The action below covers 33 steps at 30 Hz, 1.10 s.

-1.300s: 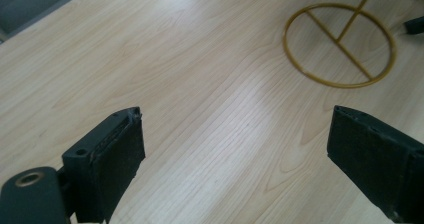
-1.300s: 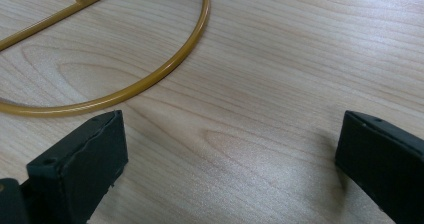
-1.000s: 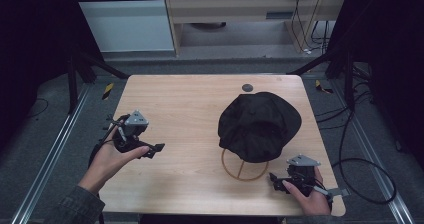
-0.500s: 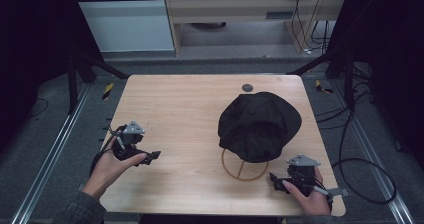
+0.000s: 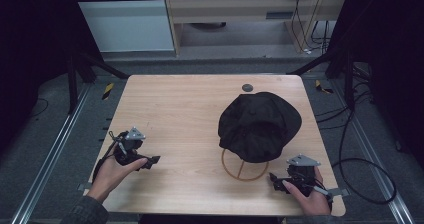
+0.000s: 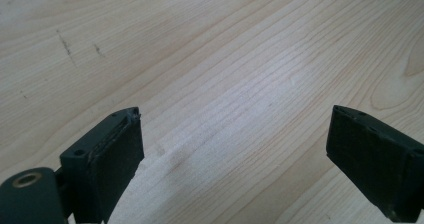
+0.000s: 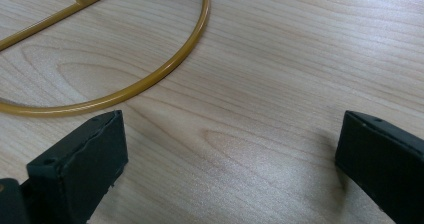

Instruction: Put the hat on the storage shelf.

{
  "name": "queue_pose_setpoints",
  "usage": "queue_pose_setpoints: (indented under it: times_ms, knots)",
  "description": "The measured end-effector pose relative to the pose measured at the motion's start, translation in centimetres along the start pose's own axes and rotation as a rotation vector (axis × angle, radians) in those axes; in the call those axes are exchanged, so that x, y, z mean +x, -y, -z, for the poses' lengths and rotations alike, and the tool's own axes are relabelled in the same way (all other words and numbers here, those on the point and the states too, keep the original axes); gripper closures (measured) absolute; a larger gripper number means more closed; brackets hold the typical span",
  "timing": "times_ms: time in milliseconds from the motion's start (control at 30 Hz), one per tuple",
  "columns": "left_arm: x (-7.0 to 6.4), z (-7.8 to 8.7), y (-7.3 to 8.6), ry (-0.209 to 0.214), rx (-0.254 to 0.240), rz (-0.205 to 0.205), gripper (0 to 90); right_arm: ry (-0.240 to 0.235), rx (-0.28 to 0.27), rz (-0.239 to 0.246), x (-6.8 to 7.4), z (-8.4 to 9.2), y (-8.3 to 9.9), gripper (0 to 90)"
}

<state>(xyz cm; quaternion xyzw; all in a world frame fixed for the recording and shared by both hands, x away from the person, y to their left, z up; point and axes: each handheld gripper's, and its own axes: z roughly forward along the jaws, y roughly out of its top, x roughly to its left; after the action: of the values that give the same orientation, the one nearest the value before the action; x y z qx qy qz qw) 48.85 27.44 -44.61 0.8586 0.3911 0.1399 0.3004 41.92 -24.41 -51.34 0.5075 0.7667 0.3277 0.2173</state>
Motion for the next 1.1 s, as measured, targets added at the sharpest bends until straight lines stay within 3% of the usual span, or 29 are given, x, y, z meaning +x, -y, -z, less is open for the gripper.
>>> queue_pose_setpoints:
  times_ms: [467, 1100]
  knots:
    - [0.4, -1.6, 2.0, -0.01, -0.005, 0.044, 7.8, 0.0, 0.0, 0.0, 0.0, 0.0, 0.0, 0.4]
    - [0.6, -2.3, 3.5, -0.032, -0.034, 0.042, 7.3, 0.0, 0.0, 0.0, 0.0, 0.0, 0.0, 0.4]
